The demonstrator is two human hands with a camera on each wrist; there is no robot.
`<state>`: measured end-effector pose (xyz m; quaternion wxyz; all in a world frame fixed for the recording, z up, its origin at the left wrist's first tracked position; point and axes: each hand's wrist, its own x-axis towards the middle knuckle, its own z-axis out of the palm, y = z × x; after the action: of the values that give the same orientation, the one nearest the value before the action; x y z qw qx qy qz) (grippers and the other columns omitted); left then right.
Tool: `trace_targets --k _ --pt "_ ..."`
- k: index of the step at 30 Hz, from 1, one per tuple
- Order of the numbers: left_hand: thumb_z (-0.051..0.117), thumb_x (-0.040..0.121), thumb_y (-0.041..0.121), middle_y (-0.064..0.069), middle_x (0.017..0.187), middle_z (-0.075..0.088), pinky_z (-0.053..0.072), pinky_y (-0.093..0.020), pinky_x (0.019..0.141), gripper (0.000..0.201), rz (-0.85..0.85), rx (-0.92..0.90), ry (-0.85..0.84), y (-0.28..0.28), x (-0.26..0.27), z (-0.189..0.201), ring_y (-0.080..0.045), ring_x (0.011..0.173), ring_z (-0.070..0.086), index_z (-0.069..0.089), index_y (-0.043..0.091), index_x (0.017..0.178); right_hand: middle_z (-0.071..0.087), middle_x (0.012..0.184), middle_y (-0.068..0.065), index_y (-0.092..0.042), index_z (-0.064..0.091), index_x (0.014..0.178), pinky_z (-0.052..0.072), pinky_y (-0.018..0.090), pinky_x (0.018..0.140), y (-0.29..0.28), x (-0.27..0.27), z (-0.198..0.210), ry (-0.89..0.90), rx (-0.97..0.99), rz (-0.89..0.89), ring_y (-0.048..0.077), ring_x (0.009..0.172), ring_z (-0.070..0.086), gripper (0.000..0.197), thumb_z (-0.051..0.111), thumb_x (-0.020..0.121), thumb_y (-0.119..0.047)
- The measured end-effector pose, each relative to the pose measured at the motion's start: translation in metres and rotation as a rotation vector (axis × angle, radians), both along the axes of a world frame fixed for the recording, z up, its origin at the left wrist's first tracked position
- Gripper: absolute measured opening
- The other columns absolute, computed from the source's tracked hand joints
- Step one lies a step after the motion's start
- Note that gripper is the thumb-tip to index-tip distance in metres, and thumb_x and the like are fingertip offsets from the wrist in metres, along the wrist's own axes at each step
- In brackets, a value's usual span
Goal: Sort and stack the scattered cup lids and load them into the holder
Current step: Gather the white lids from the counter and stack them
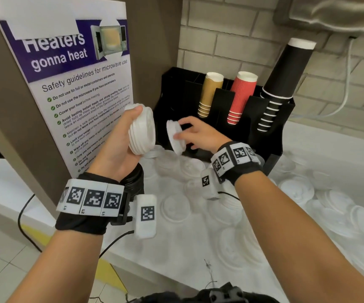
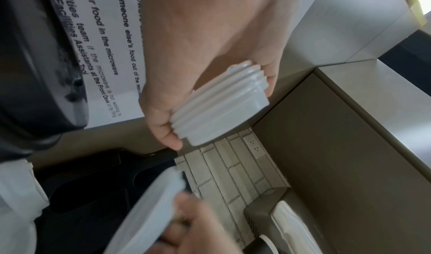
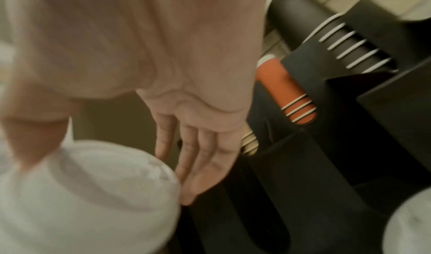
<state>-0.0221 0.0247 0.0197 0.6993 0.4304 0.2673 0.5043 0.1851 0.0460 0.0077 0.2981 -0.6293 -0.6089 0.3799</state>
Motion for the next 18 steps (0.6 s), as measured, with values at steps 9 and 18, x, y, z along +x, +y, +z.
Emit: trace_targets --k 9,18 --pt "0.057 0.081 0.041 -0.02 0.131 0.056 0.045 -0.046 0.099 0.068 -0.005 -0.03 0.081 -0.012 0.02 0.005 -0.033 0.122 0.056 0.044 0.007 0.139 0.058 0.123 0.012 -0.026 0.047 0.136 0.054 0.046 0.092 -0.04 -0.014 0.02 0.425 0.184 0.21 0.025 0.113 0.061 0.057 0.067 0.084 -0.016" --pt "0.056 0.082 0.045 -0.021 0.138 0.052 0.037 -0.059 0.108 0.071 -0.035 -0.01 0.102 -0.015 0.027 0.005 -0.037 0.125 0.054 0.041 0.011 0.143 0.056 0.128 0.012 -0.018 0.047 0.137 0.052 0.045 0.096 -0.051 -0.027 0.019 0.337 0.28 0.202 0.023 0.112 0.061 0.059 0.071 0.083 -0.008"
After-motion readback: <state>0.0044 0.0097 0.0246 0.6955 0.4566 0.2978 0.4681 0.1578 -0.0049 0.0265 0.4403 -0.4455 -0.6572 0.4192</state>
